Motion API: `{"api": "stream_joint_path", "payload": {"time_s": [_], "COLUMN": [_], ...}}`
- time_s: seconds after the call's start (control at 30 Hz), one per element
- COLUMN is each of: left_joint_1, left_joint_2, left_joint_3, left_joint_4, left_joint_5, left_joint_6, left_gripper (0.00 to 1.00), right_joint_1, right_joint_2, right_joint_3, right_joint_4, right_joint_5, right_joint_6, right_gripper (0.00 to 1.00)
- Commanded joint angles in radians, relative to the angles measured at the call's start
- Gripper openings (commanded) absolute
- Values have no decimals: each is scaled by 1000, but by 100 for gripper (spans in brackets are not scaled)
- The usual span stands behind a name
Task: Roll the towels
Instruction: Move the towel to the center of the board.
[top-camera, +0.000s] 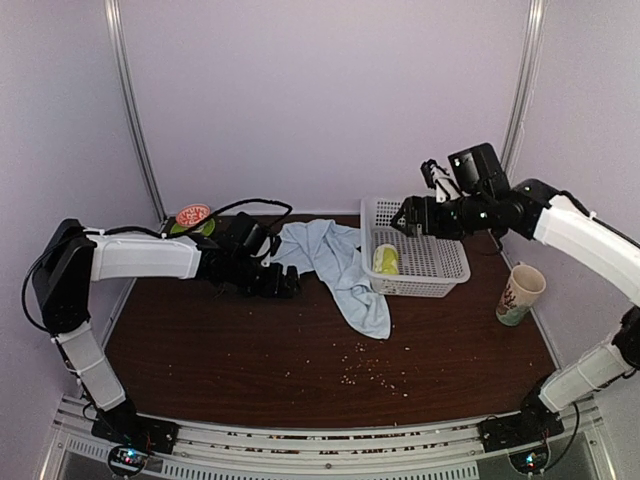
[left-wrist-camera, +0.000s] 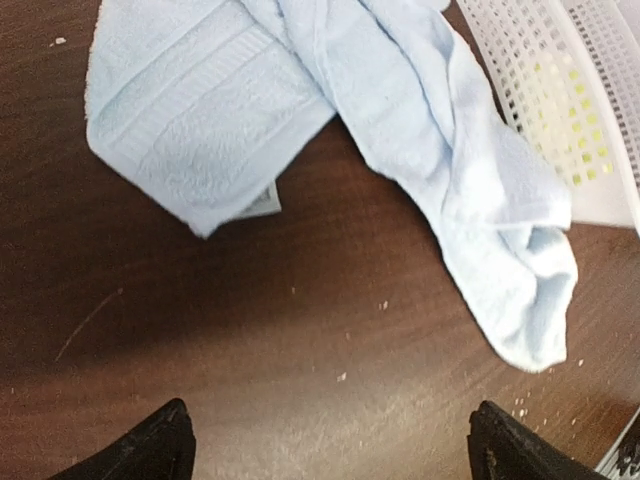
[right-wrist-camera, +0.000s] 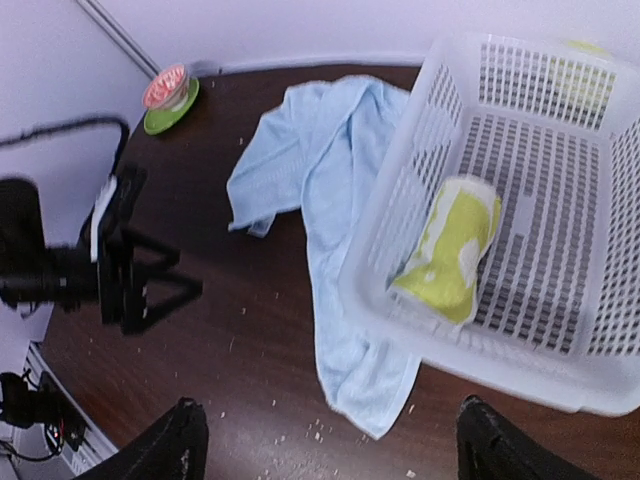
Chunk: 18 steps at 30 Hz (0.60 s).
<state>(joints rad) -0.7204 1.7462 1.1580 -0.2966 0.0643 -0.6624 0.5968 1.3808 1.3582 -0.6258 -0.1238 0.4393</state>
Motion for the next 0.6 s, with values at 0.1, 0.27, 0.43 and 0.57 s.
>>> {"api": "stream_joint_path", "payload": {"time_s": [0.1,0.27,0.43,0.57], "left_joint_1": [13,13,13,13], "left_joint_2": [160,85,-26,-107], "left_joint_3": [213,123,-29,-153], "left_joint_4": [-17,-1,8,42], "left_joint_5": [58,6,-21,-32], "left_joint_6": [-83,-125,-143,-167], "left_gripper": [97,96,95,94], "right_joint_1": [226,326,328,329], "right_joint_2": [-76,69,264,393], "right_joint_3": [-427,-429,-331,-256], "right_joint_4": [182,230,238,209], "right_joint_5": [162,234,269,324], "right_joint_6": [115,128,162,201], "right_gripper": [61,56,63,64]}}
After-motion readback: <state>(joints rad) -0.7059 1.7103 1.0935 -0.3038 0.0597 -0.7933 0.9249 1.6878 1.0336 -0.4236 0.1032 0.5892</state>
